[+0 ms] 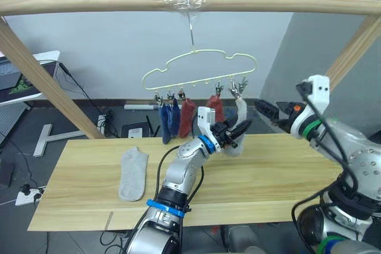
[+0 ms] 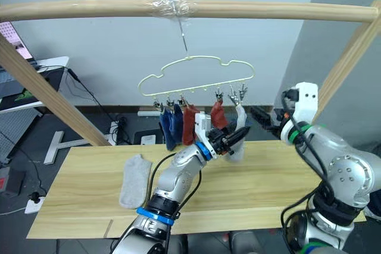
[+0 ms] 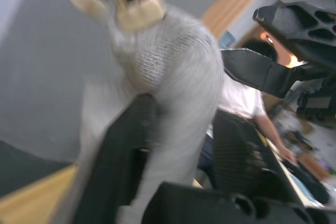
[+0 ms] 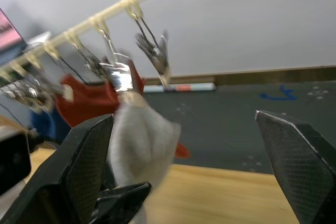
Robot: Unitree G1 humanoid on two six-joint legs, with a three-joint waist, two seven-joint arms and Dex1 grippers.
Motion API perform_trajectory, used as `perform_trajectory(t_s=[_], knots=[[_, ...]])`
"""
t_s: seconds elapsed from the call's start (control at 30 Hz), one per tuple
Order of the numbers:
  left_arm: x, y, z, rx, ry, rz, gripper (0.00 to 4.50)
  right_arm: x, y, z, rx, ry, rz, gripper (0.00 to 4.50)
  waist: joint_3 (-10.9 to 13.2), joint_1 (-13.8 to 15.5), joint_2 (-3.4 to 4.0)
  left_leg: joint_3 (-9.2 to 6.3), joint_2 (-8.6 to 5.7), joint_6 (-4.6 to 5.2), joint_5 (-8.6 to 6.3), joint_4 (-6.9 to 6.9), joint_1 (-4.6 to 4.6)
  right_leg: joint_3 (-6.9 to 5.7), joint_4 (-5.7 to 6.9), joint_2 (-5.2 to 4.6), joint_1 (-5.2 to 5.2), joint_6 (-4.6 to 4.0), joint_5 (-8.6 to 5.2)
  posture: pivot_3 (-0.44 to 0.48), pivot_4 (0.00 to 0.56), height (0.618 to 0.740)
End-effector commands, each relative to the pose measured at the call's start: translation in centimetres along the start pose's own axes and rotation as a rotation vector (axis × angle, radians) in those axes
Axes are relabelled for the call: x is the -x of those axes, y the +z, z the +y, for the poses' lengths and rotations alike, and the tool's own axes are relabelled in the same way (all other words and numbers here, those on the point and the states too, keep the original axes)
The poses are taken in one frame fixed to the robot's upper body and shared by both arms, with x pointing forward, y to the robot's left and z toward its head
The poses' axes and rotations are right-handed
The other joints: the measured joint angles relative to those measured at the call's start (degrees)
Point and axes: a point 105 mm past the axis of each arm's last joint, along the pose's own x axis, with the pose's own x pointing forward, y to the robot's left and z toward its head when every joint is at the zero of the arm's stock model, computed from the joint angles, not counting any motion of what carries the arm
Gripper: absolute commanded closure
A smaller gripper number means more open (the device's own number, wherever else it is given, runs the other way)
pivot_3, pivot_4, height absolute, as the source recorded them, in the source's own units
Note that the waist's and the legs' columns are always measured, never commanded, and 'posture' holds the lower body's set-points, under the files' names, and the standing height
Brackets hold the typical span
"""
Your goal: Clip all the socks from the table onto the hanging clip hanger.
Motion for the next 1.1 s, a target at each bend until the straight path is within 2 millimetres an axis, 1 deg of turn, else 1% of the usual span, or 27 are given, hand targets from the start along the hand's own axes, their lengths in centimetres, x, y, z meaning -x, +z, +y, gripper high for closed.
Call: perform_trajectory(t_s=[0.03,0.1,0.13,0.17,0.2,0.23,0.33,0.37,0.43,0.5,0.53,0.57,0.63,0.7,0.73,0.8,0.83,0.87,0.9,1.0,1.1], knots=[[0.7,-1.1,0.3,0.03,-0.002,0.035,1.17,0.4,1.0,0.3,0.117,-0.023,-0.105,0.0,0.0,-0.5,0.0,0.0,-0.01,0.0,0.0,0.01,0.0,0.02,0.01,0.0,0.0,0.0,0.0,-0.034,0.144,0.74],[2.0,-2.3,1.2,0.018,0.024,0.082,0.56,0.3,0.3,0.5,0.193,-0.03,-0.11,0.0,0.0,-0.6,0.0,0.01,-0.04,0.0,0.0,0.03,0.02,0.06,0.0,0.0,0.02,0.02,-0.01,-0.034,0.144,0.74],[2.3,-2.5,1.4,0.014,0.029,0.091,0.21,0.3,0.1,0.5,0.211,-0.029,-0.115,0.0,0.0,-0.7,-0.01,0.01,-0.04,0.0,0.0,0.02,0.05,0.08,-0.01,-0.01,0.03,0.02,-0.01,-0.014,0.148,0.74],[2.6,-2.6,1.7,-0.004,0.04,0.096,0.02,0.2,-0.1,0.6,0.22,-0.027,-0.123,0.0,0.1,-0.7,-0.02,0.01,-0.04,0.0,0.0,0.01,0.08,0.09,0.0,0.0,0.03,0.02,-0.01,-0.014,0.148,0.74],[3.1,-2.2,2.1,-0.012,0.053,0.087,0.02,0.0,-0.3,0.9,0.247,-0.024,-0.132,0.0,0.1,-0.6,-0.03,0.01,-0.04,0.0,0.0,0.01,0.09,0.09,0.03,0.0,0.03,0.03,-0.01,-0.014,0.148,0.74],[3.4,-1.9,2.4,-0.018,0.062,0.081,0.02,-0.1,-0.4,1.1,0.267,-0.022,-0.139,0.0,0.1,-0.5,-0.07,0.0,-0.04,0.01,0.01,0.01,0.09,0.08,0.03,0.0,0.03,0.03,-0.01,0.013,0.15,0.74],[5.6,0.6,3.4,-0.157,0.079,0.074,0.02,-0.8,-0.9,1.8,0.306,-0.032,-0.187,0.0,0.2,-0.4,-0.27,0.01,-0.04,0.0,0.01,0.03,0.09,0.1,0.03,0.0,0.04,0.03,-0.01,0.013,0.15,0.74],[6.5,1.5,3.7,-0.198,0.081,0.077,0.0,-1.0,-0.9,2.0,0.295,-0.038,-0.216,0.17,0.2,-0.4,-0.28,0.01,-0.04,0.0,0.01,0.02,0.09,0.11,0.03,0.0,0.04,0.03,0.0,0.041,0.15,0.74],[7.3,2.3,3.9,-0.225,0.081,0.083,0.0,-1.3,-0.8,2.2,0.277,-0.045,-0.25,0.6,0.2,-0.3,-0.3,0.01,-0.02,0.0,0.01,-0.01,0.12,0.11,0.03,0.0,0.04,0.03,0.0,0.053,0.149,0.74],[8.4,3.7,3.8,-0.287,0.067,0.081,0.0,-1.8,-0.9,2.1,0.296,-0.074,-0.259,1.32,0.3,0.1,-0.32,0.02,-0.03,-0.01,0.01,-0.01,0.12,0.1,0.03,-0.01,0.05,0.03,-0.01,0.062,0.15,0.74],[9.2,5.1,3.6,-0.352,0.052,0.069,0.0,-2.3,-1.0,2.1,0.307,-0.09,-0.267,1.65,0.3,0.3,-0.37,0.03,-0.03,-0.01,0.01,0.0,0.1,0.1,0.0,-0.02,0.05,0.03,-0.01,0.078,0.149,0.74],[9.7,6.1,3.3,-0.398,0.04,0.062,0.0,-2.6,-1.0,2.1,0.314,-0.101,-0.273,1.65,0.4,0.6,-0.47,0.03,-0.03,-0.01,0.01,0.0,0.1,0.1,-0.02,-0.03,0.06,0.03,-0.01,0.078,0.149,0.74],[10.8,8.7,2.4,-0.484,0.001,0.035,0.0,-3.3,-0.6,2.4,0.321,-0.113,-0.315,1.65,0.5,1.0,-0.55,0.03,0.0,-0.01,0.01,-0.02,0.11,0.07,0.0,-0.02,0.04,0.03,0.0,0.099,0.15,0.74],[11.3,9.9,1.8,-0.52,-0.021,0.029,0.0,-3.7,-0.4,2.5,0.331,-0.122,-0.34,1.65,0.5,1.6,-0.53,0.04,0.03,-0.01,0.01,-0.04,0.11,0.05,0.02,-0.02,0.02,0.02,-0.01,0.099,0.15,0.74],[11.4,10.5,1.7,-0.522,-0.019,0.026,0.0,-3.9,-0.4,2.4,0.329,-0.126,-0.344,1.97,0.5,1.9,-0.53,0.05,0.03,-0.01,0.01,-0.04,0.1,0.05,0.01,-0.02,0.02,0.02,-0.01,0.112,0.152,0.74],[11.7,11.2,1.7,-0.527,-0.011,0.023,0.0,-4.3,-0.5,2.4,0.327,-0.133,-0.347,2.52,0.5,2.7,-0.54,0.06,0.03,-0.02,0.0,-0.04,0.1,0.05,-0.02,-0.02,0.03,0.02,-0.01,0.119,0.154,0.74],[11.7,11.4,1.7,-0.531,-0.005,0.023,0.0,-4.4,-0.5,2.4,0.328,-0.135,-0.348,2.95,0.5,3.0,-0.56,0.07,0.03,-0.02,0.0,-0.03,0.1,0.05,-0.03,-0.02,0.03,0.02,-0.01,0.119,0.154,0.74],[11.8,11.6,1.6,-0.538,-0.008,0.028,0.0,-4.7,-0.5,2.4,0.326,-0.136,-0.351,3.27,0.5,3.2,-0.58,0.06,0.03,-0.02,0.0,-0.03,0.1,0.05,-0.03,-0.02,0.03,0.02,-0.01,0.119,0.154,0.74],[11.9,11.7,1.5,-0.541,-0.011,0.032,0.0,-5.1,-0.4,2.5,0.325,-0.137,-0.358,3.27,0.6,3.2,-0.6,0.06,0.03,-0.02,0.0,-0.03,0.09,0.04,-0.03,-0.02,0.03,0.01,-0.01,0.132,0.157,0.74],[11.9,11.7,1.5,-0.545,-0.013,0.04,0.0,-5.9,-0.1,2.6,0.318,-0.142,-0.369,3.27,0.6,3.2,-0.59,0.06,0.03,-0.02,0.0,-0.03,0.1,0.04,-0.02,-0.02,0.03,0.01,0.0,0.132,0.157,0.74],[11.7,12.0,1.4,-0.548,-0.003,0.026,0.0,-6.5,0.1,1.7,0.288,-0.185,-0.371,3.27,0.6,3.3,-0.6,0.06,0.03,-0.02,0.0,-0.04,0.09,0.03,-0.02,-0.02,0.03,-0.02,0.01,0.142,0.157,0.74]])
